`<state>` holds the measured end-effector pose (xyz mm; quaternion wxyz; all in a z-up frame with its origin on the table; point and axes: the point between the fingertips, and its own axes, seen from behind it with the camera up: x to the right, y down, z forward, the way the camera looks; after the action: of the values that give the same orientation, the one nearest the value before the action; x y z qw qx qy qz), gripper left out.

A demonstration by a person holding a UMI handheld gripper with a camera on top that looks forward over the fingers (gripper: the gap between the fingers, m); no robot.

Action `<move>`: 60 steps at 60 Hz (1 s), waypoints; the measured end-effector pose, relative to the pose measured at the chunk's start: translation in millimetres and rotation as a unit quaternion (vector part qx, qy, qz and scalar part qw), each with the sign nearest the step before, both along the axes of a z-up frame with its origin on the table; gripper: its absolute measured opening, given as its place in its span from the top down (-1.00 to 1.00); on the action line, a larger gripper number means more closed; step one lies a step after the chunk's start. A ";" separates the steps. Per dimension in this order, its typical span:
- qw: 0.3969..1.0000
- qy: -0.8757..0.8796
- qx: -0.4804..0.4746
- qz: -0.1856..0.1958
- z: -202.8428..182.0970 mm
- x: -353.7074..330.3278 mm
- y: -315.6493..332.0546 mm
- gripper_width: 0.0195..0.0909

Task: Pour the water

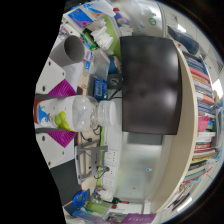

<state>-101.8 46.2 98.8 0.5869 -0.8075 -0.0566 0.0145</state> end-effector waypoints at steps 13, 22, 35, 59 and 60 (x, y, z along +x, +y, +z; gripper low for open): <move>1.000 0.020 0.005 0.001 -19.8 -1.5 -1.2 0.46; 1.000 0.013 0.006 -0.014 -18.6 0.2 -3.0 0.39; 0.999 0.015 -0.015 -0.040 -27.3 4.4 -6.1 -0.05; 0.990 0.047 -0.089 -0.098 7.3 12.3 -103.4 -0.73; 0.990 0.048 -0.089 -0.099 12.7 11.5 -107.2 -0.73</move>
<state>-90.3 -60.9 111.5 0.5129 -0.8568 0.0533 0.0001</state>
